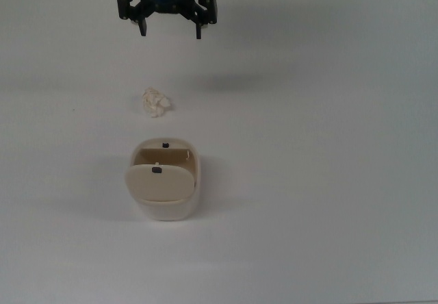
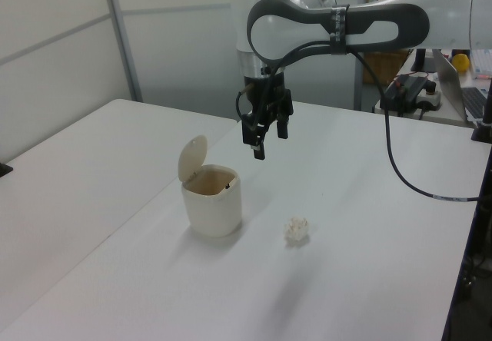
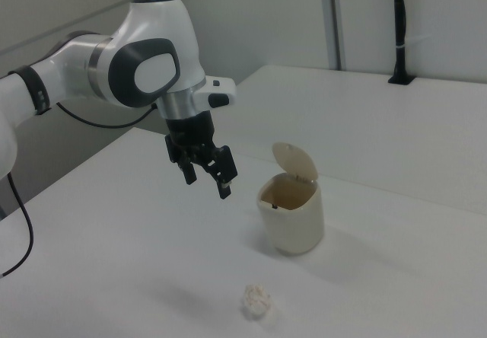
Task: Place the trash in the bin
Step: 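Lower the gripper onto the crumpled white paper ball and close it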
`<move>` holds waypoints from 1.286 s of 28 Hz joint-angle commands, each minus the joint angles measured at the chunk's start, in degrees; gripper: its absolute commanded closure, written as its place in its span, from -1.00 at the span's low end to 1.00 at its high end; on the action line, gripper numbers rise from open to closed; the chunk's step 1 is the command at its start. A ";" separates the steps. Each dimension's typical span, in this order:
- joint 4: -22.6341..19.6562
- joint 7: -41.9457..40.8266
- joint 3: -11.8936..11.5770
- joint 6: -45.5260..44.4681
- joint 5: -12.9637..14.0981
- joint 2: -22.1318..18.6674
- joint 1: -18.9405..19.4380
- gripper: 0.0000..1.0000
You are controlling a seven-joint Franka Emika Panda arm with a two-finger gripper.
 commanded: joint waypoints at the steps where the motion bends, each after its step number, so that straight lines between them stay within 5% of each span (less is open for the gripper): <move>1: 0.25 -1.69 -0.49 0.94 -0.56 1.67 -1.12 -1.00; 8: -1.85 -2.85 -0.40 1.82 -1.08 2.21 -1.23 -1.00; 21: -18.55 -4.52 -0.40 20.62 -3.45 4.14 -2.37 -1.00; 36: -20.57 -5.31 -0.40 25.37 -10.14 11.53 -4.39 -1.00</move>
